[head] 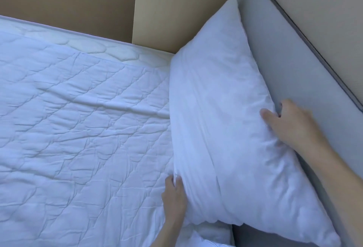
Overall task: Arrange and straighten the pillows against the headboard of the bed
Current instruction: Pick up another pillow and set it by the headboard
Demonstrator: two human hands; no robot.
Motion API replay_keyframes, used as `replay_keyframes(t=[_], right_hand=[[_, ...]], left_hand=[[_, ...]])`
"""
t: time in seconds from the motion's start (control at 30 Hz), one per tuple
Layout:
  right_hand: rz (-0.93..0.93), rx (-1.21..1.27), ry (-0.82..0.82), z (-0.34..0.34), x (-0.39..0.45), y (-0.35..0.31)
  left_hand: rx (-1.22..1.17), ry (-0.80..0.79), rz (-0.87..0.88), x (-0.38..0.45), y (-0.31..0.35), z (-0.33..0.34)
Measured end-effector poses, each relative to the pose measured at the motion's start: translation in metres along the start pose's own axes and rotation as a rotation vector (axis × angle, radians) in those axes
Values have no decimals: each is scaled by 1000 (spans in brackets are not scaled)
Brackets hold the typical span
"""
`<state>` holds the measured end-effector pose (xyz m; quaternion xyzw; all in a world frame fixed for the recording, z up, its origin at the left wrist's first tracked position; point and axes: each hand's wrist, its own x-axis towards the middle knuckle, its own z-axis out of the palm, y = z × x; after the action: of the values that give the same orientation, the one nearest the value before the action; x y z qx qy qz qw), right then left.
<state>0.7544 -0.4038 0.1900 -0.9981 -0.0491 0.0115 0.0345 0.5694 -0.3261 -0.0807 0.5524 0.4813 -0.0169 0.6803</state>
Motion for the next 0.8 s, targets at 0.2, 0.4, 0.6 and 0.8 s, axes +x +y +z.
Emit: replay_keyframes(t=[0.2,0.4,0.6,0.8], right_hand=[[-32,243,-41,39,74,-46],[-233,560,382,-25,84,-48],[-145,526,377,-19,99,-58],[-108,272,93,7,73,-26]], left_hand=[[-143,-210,140,34,26,8],[-268,-251,274,67,101,9],[-92,-337,163,70,91,21],[-33,-157,-91,30,7,25]])
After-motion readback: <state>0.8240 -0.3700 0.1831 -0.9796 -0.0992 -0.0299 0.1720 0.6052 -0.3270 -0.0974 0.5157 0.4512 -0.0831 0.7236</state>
